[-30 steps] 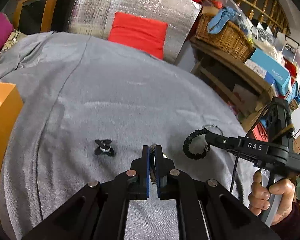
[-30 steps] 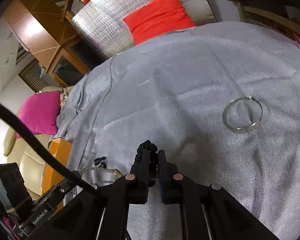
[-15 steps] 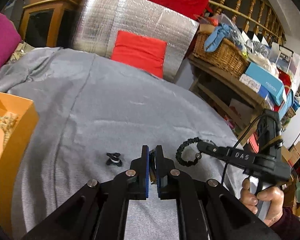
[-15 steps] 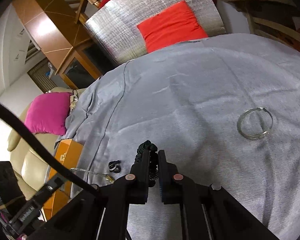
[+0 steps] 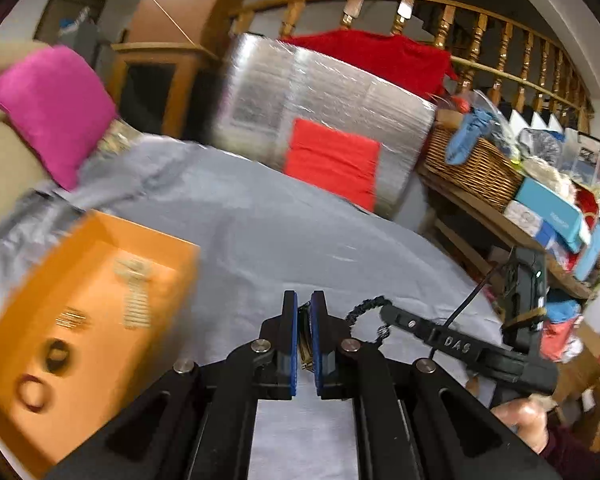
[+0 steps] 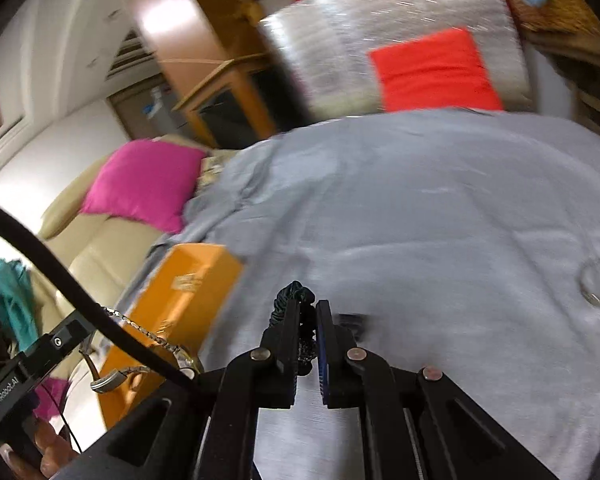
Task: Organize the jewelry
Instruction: 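Lower the silver watch with the left gripper while the right lowers the black bracelet into the tray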
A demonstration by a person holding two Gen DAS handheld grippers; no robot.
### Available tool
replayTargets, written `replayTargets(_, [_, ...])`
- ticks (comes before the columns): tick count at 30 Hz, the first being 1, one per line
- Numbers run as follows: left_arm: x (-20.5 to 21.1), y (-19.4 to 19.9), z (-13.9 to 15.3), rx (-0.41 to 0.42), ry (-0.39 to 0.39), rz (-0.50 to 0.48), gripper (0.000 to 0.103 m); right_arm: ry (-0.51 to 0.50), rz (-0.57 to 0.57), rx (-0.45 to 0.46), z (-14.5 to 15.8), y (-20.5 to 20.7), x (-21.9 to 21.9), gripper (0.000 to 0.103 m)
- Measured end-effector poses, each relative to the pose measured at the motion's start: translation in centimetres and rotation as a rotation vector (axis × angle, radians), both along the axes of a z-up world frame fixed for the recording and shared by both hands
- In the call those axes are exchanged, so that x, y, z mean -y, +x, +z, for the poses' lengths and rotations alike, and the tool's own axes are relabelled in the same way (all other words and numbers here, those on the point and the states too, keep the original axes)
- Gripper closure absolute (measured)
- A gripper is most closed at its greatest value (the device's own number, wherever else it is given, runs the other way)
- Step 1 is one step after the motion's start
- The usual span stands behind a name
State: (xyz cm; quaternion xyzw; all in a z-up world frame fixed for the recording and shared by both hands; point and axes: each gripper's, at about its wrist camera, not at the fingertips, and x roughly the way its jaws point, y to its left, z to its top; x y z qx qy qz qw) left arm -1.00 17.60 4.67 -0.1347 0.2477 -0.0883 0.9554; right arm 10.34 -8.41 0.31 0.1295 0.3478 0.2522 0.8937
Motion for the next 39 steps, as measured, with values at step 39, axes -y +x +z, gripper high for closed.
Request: replayTargets(39, [-14.5,-4.4,-9.3,-0.282,0.065,0.207,0.096,-0.443,0.534,-0.048,-4.1,-1.3,-30.5,0.094])
